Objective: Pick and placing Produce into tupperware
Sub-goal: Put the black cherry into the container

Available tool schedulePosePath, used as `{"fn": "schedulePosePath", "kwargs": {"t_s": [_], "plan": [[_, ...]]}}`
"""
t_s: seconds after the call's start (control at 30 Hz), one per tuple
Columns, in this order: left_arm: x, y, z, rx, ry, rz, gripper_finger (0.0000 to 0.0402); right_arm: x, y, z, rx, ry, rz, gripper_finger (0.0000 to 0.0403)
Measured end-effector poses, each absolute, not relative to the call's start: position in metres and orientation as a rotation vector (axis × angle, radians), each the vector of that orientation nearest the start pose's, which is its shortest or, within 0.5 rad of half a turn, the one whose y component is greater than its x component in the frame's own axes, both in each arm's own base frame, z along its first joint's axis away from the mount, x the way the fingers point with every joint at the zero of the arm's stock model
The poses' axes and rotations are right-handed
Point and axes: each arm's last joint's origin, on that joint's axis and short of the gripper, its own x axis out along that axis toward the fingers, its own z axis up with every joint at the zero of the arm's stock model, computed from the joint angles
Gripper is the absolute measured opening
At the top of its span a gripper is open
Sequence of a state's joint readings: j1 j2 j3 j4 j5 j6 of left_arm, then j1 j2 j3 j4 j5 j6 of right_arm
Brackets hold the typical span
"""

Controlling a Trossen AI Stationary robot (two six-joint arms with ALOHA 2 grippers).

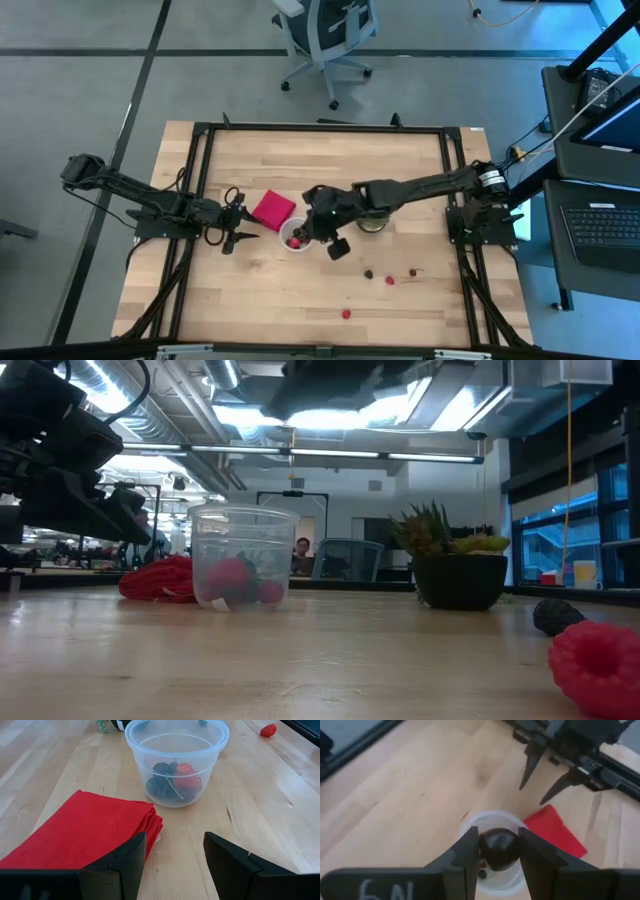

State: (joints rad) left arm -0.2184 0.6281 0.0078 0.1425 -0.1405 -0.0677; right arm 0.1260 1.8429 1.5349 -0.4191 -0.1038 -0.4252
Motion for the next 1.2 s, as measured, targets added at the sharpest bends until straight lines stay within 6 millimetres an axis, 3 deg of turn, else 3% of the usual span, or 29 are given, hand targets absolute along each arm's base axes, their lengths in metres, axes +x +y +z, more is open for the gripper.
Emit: {"fn": "schedulePosePath", "kwargs": {"t_s": [0.3, 0.9, 1.2], "plan": [[0.124, -0.023, 0.121, 0.019, 0.473, -0.060, 0.0192, 0.439, 0.045, 0.240, -0.430, 0.647, 0.350, 0.0121], [0.124, -0.023, 0.121, 0.019, 0.473, -0.060, 0.0192, 0.456, 0.035, 0.174, -0.411, 0.802, 0.354, 0.0122], [0.124, -0.023, 0.121, 0.019, 0.473, -0.060, 0.0192, 0.456, 0.035, 0.175, -0.412, 0.793, 0.353, 0.0132]]}}
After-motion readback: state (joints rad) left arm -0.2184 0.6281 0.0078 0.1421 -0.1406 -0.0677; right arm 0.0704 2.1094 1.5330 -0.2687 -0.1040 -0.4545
